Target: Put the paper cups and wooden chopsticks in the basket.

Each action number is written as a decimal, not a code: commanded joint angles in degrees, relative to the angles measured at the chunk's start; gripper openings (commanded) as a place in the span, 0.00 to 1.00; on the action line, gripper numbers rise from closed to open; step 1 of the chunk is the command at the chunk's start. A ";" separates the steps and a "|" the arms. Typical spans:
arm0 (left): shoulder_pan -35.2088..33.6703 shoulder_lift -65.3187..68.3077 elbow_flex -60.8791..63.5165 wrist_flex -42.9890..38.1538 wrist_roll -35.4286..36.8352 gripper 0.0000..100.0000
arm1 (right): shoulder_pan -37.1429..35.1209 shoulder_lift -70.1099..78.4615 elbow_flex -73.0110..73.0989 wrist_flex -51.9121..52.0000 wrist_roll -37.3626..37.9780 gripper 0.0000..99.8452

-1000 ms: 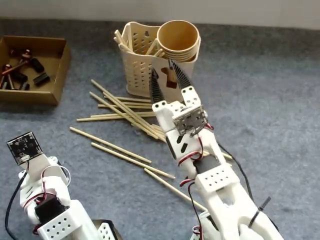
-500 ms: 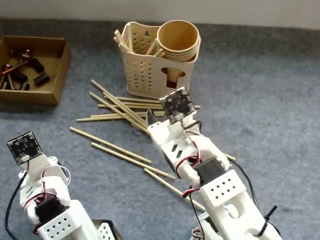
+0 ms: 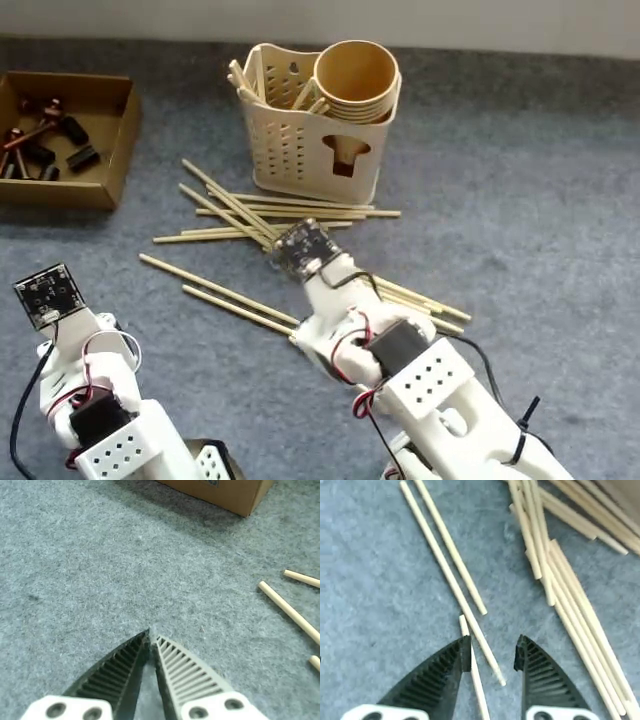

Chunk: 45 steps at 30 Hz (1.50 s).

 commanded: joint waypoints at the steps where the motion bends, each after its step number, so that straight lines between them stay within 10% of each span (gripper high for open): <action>1: -0.75 -0.13 1.10 0.18 -0.35 0.00 | -2.07 0.04 0.57 2.59 -0.26 0.15; 45: -0.66 -0.13 1.10 0.18 -0.35 0.00 | -2.33 5.23 15.69 -6.99 2.37 0.11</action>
